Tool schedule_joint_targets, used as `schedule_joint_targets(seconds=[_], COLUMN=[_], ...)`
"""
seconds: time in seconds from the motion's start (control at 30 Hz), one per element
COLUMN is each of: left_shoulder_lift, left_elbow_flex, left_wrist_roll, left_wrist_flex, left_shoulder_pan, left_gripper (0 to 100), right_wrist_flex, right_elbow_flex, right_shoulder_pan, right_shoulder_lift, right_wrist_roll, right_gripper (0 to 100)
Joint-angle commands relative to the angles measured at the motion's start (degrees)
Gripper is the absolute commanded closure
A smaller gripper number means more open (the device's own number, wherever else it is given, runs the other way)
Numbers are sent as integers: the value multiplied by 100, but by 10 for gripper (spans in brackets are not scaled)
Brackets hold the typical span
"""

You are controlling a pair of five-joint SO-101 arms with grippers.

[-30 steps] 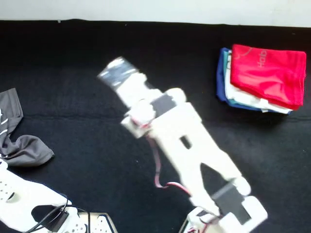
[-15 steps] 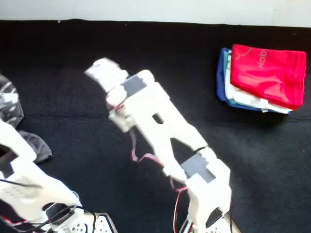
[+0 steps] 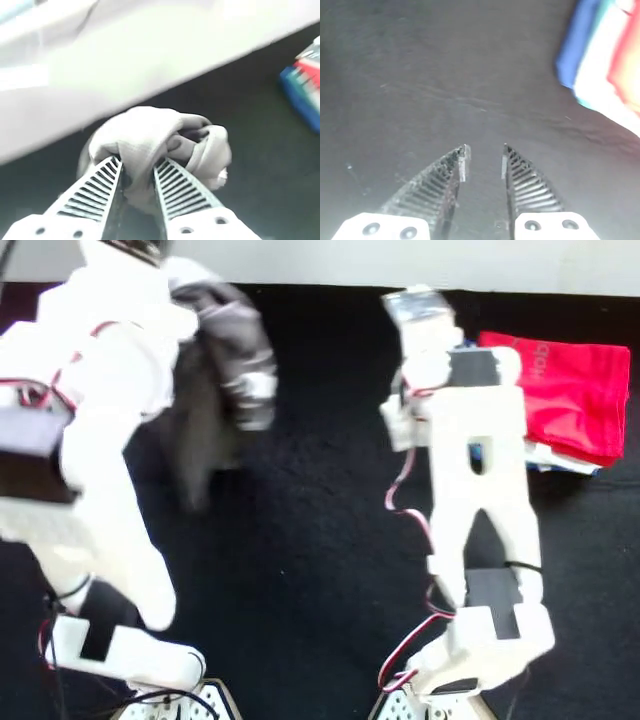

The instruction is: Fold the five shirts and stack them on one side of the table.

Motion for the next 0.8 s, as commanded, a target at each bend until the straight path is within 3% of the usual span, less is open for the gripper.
schedule_joint_targets(seconds=[0.0, 0.1, 0.23, 0.43, 0.63, 0.77], left_shoulder_lift=[-409, -391, -48, 409, 690, 708], left_elbow_flex=[-207, -119, 655, 3248, 4840, 5552], left_wrist_roll=[35, 35, 35, 0, 0, 0], left_wrist_flex=[-413, -281, 563, 668, -114, -730], left_shoulder_pan=[444, 444, -110, -1279, -2141, -2668], left_gripper=[992, 992, 992, 992, 992, 992], right_wrist_flex=[66, 75, 75, 66, 92, -576], right_elbow_flex=[-233, -233, -242, -251, -242, 66], right_shoulder_pan=[479, 611, 593, 321, -927, -1473], right_shoulder_lift=[-338, -356, -365, -374, -321, -136], right_wrist_roll=[62, 62, 26, 18, 62, 26], right_gripper=[889, 889, 889, 889, 889, 889])
